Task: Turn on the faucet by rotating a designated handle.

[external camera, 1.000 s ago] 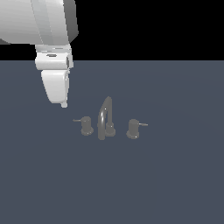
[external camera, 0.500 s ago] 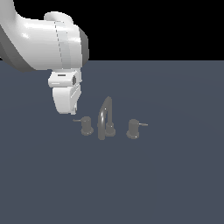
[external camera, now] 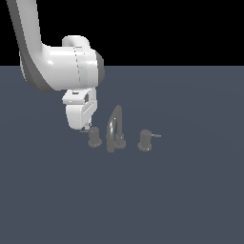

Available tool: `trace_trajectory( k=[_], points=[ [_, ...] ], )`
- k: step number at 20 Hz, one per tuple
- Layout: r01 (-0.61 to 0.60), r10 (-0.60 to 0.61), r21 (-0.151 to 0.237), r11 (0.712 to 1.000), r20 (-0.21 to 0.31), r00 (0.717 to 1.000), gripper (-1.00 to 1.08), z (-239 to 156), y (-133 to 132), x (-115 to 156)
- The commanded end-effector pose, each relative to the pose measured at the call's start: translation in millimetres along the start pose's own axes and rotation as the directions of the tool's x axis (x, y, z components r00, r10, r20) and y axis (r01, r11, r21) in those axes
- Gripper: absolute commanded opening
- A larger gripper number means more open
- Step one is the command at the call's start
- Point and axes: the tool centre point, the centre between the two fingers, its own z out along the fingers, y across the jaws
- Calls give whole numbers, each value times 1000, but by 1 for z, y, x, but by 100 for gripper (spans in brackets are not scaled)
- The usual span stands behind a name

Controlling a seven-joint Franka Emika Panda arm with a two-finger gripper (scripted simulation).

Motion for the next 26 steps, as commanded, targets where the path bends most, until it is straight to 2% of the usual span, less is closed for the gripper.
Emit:
trace_trajectory(
  k=[1, 9, 17, 19, 26],
  points=[
    [-24, 24, 1, 1000, 0, 1000, -100, 5, -5, 2],
    [-35, 35, 0, 999, 0, 999, -100, 8, -8, 3],
    [-37, 37, 0, 999, 1, 999, -100, 7, 21, -15],
    [-15, 15, 6, 1000, 2, 1000, -100, 7, 14, -9],
    [-25, 25, 3, 1000, 2, 1000, -100, 7, 37, -8]
  ],
)
